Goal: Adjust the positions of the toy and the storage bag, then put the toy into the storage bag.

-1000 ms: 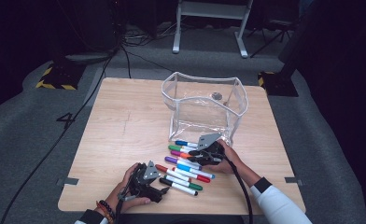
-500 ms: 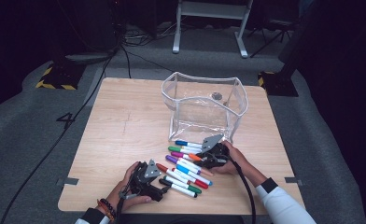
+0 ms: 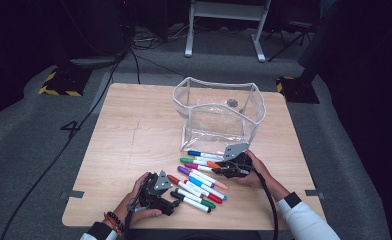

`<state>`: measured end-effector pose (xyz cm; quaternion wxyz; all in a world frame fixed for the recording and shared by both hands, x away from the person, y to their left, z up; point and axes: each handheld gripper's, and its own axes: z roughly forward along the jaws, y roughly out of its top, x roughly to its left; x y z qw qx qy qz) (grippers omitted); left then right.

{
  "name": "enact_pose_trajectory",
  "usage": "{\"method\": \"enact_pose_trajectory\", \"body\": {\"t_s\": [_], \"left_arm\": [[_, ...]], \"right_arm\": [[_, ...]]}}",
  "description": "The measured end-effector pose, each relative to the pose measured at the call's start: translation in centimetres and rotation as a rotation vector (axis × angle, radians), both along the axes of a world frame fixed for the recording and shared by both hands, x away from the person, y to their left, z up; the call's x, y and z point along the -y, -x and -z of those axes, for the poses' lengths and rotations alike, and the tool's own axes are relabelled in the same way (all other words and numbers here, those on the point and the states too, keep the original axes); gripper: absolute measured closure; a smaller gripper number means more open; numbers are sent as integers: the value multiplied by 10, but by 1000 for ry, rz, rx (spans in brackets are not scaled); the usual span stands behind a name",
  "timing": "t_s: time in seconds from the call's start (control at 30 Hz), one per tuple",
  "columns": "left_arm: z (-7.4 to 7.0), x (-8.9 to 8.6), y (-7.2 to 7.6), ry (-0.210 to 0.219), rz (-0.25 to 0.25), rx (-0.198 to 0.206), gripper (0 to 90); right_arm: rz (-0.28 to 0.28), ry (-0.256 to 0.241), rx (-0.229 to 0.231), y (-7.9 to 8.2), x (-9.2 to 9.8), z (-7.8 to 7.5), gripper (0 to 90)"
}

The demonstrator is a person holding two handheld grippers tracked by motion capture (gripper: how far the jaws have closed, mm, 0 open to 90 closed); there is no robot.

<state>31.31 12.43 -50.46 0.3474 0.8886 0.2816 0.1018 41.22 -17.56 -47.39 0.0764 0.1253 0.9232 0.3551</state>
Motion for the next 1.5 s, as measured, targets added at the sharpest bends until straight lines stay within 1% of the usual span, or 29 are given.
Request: {"method": "enact_pose_trajectory", "body": {"t_s": [0.07,0.1,0.2,0.23,0.27,0.3,0.43,0.47,0.53,0.6,0.63,1.0,1.13,1.23,1.33,1.5], "left_arm": [[0,-2,-2,1,4,1,69],[0,-2,-2,2,6,-1,69],[0,-3,-4,-2,5,1,69],[0,-3,-4,-2,5,1,69],[0,-4,-4,-3,6,2,69],[0,-5,-6,1,10,1,68],[0,-5,-8,0,2,-1,63],[0,-5,-9,-4,7,-1,63],[0,-7,-11,-4,30,-1,63],[0,-7,-12,-2,38,-3,63],[0,-8,-14,-1,43,-1,62],[0,-8,-18,-3,44,-1,57],[0,-8,-18,-2,45,-1,57],[0,-9,-18,-1,47,-2,58],[0,-9,-18,-2,51,0,57],[0,-9,-18,-2,52,0,57]], "right_arm": [[3,-20,6,1,3,-3,746],[19,-37,13,2,8,-5,747],[27,-47,17,3,12,-7,747],[40,-69,14,4,18,-9,747],[40,-69,14,4,18,-9,747],[44,-75,23,7,23,-11,747],[51,-94,23,11,29,-14,748],[56,-96,29,12,32,-16,748],[68,-119,28,14,39,-19,748],[71,-122,29,14,41,-19,748],[84,-135,28,14,47,-21,748],[139,-150,37,19,69,-24,748],[144,-140,39,20,74,-24,748],[157,-157,40,18,81,-25,748],[163,-163,40,18,83,-26,748],[172,-176,55,17,88,-30,748]]}}
